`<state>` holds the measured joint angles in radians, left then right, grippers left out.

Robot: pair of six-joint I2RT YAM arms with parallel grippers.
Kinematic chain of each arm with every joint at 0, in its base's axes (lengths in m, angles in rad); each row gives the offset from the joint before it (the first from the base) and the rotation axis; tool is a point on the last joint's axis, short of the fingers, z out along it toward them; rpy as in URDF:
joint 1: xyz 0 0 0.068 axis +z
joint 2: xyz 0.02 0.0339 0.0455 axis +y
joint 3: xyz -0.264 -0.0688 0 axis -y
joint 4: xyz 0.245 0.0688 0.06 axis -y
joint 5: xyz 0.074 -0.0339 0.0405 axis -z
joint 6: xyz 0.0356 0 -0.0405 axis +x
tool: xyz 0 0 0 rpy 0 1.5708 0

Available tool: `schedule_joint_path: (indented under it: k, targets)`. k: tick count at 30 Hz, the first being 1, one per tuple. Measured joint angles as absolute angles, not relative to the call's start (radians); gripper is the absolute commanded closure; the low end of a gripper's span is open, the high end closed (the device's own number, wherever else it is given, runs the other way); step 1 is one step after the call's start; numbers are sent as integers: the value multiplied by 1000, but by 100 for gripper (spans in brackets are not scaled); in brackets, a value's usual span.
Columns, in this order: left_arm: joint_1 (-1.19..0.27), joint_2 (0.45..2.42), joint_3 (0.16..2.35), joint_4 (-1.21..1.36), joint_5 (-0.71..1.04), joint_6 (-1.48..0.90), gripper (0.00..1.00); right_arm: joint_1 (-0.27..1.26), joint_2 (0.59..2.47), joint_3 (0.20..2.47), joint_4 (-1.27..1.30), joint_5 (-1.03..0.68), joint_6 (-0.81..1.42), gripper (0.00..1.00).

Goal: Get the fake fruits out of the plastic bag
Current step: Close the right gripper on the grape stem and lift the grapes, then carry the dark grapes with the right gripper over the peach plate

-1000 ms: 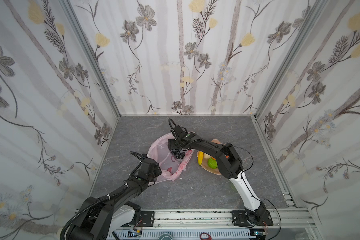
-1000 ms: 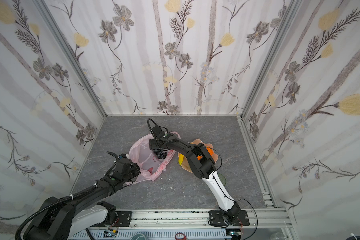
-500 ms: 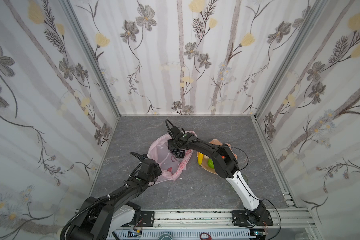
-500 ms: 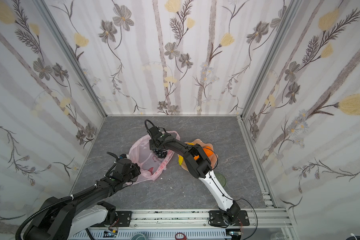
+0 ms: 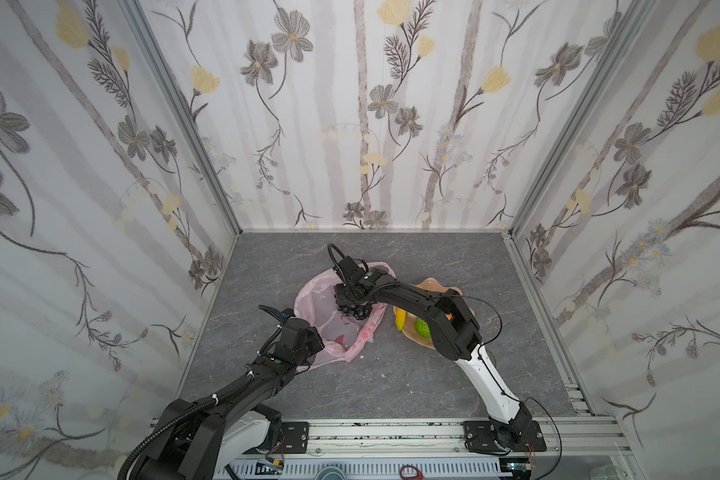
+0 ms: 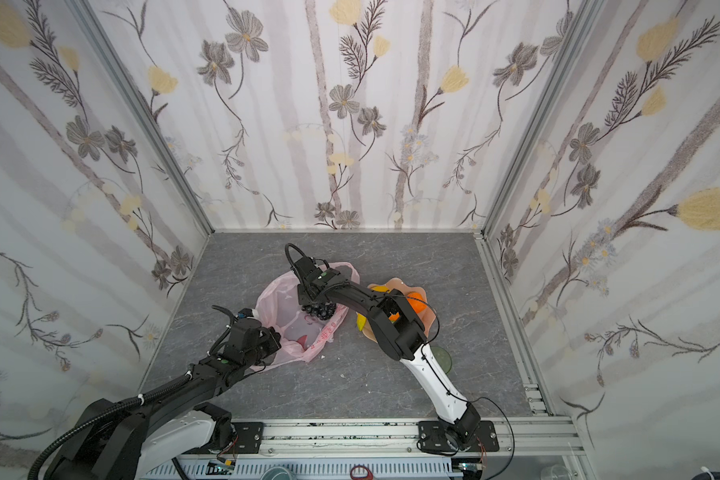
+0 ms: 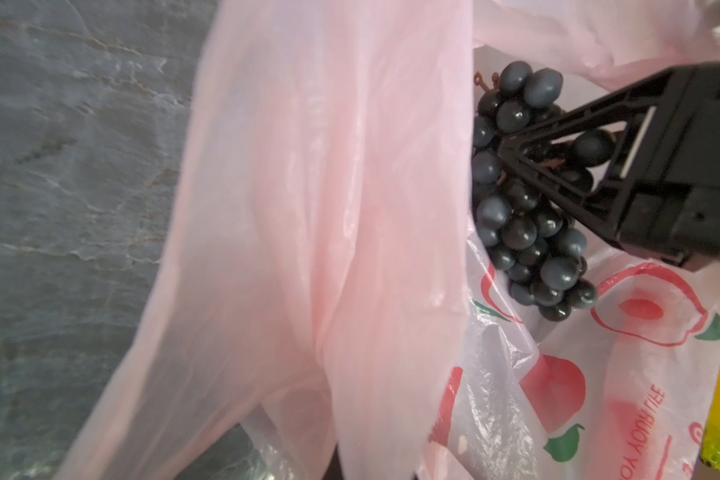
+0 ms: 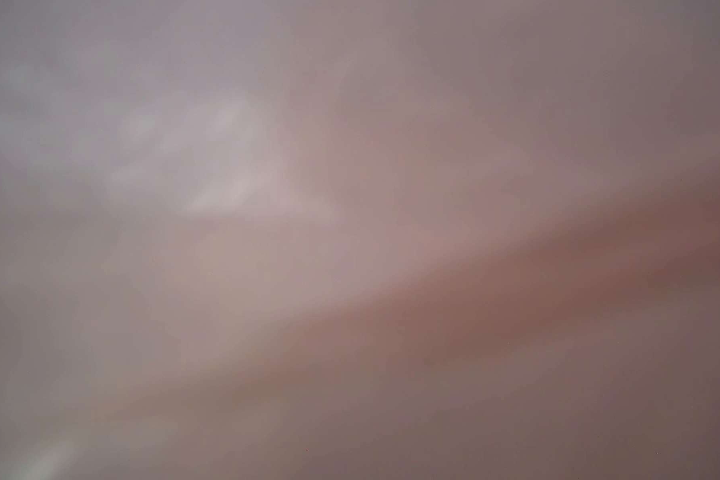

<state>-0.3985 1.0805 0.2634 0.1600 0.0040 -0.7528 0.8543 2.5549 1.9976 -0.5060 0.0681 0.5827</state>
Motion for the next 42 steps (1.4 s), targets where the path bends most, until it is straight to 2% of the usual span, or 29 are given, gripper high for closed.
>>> schedule_joint_path:
  k: [12, 25, 42]
  targets:
    - [-400, 1090, 269, 160, 15, -767, 94, 865, 2429, 1792, -397, 54, 594, 72]
    - [-400, 1129, 292, 160, 1, -790, 94, 888, 2294, 1686, -349, 37, 593, 72]
    - [-400, 1141, 302, 158, -7, -792, 94, 891, 1950, 1539, -349, 61, 593, 73]
